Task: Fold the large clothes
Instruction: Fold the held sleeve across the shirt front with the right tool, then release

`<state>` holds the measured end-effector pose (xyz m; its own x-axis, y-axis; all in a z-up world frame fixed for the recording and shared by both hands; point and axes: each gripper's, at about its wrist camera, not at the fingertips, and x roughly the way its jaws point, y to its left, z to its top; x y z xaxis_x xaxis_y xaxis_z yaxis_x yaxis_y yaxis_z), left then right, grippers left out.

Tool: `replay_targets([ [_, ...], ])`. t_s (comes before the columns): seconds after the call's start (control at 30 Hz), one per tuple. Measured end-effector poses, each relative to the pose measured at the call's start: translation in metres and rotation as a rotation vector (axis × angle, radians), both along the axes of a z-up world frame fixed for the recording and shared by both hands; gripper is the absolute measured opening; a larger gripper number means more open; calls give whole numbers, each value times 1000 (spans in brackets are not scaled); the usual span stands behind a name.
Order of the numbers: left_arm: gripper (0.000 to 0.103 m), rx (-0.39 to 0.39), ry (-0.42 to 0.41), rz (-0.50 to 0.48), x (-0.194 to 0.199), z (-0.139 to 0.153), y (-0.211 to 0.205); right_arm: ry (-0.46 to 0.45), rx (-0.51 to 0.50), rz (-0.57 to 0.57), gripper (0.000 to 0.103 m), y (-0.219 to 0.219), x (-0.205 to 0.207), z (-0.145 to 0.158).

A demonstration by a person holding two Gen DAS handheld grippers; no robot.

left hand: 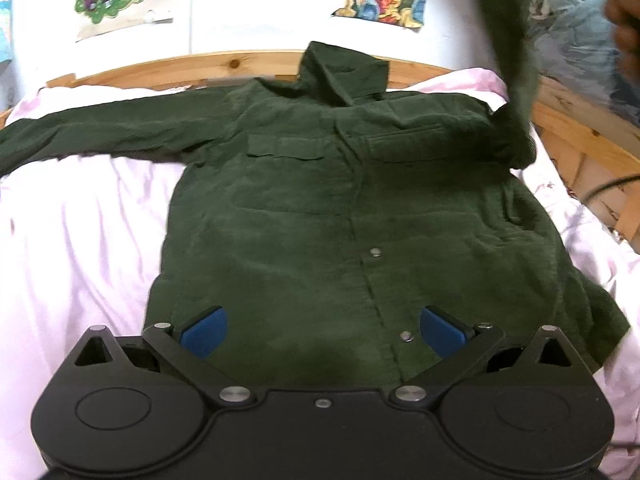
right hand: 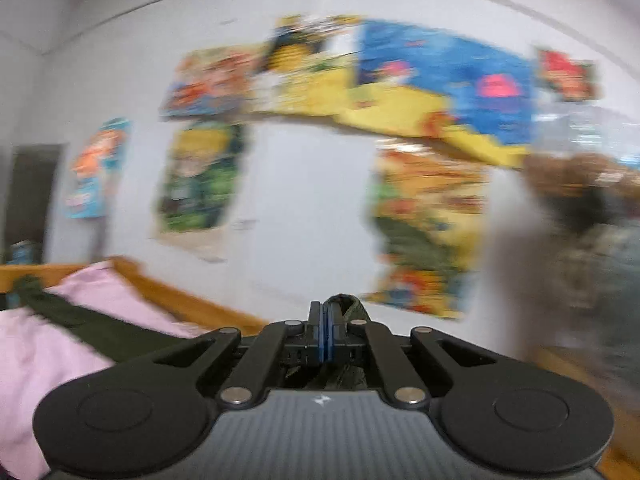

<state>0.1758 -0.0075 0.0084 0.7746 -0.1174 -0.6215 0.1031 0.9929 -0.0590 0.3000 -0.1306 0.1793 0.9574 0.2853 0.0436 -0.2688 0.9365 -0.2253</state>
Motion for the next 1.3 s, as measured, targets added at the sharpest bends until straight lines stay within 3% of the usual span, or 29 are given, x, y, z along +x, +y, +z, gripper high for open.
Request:
replay_targets([
  [0.1, 102, 8, 7, 16, -2, -2, 6, 76, -61, 104, 2, 49, 33, -13],
  [0.17, 102, 14, 9, 24, -3, -3, 9, 157, -67, 152, 10, 73, 56, -26],
  [0.2, 102, 16, 11, 31, -4, -4, 10, 180, -77, 170, 20, 82, 64, -32],
  [0.23, 102, 16, 12, 35, -5, -4, 12, 198, -97, 174, 45, 91, 72, -38],
  [0.27, 102, 13, 13, 39, -6, -4, 12, 217, -107, 175, 63, 95, 75, -44],
  [0.3, 102, 11, 14, 42, -6, -4, 13, 245, -104, 189, 66, 95, 79, -48],
  [0.4, 102, 11, 9, 42, -9, -3, 12, 294, -101, 203, 77, 81, 66, -64],
  [0.47, 102, 15, 5, 39, -11, -3, 11, 300, -108, 195, 92, 60, 51, -76],
  [0.63, 102, 55, -30, 10, -5, 2, 13, 323, -157, 77, 101, -12, 30, -97],
  [0.77, 102, 147, -92, -45, 24, 7, 20, 385, -142, -93, 101, -67, 58, -97],
  [0.87, 102, 196, -136, -63, 59, 1, 25, 456, -77, -204, 97, -104, 103, -92],
  [1.1, 102, 148, -118, -46, 136, -28, 27, 578, 99, -413, 74, -161, 227, -96],
  [1.13, 102, 140, -115, -50, 146, -34, 25, 602, 131, -431, 53, -170, 241, -100],
  [1.17, 102, 138, -114, -52, 155, -39, 23, 617, 162, -438, 23, -174, 249, -101],
  [1.23, 102, 147, -109, -56, 169, -49, 18, 613, 205, -449, 11, -180, 258, -98],
  [1.3, 102, 170, -101, -67, 184, -58, 10, 530, 141, -439, 8, -176, 257, -89],
])
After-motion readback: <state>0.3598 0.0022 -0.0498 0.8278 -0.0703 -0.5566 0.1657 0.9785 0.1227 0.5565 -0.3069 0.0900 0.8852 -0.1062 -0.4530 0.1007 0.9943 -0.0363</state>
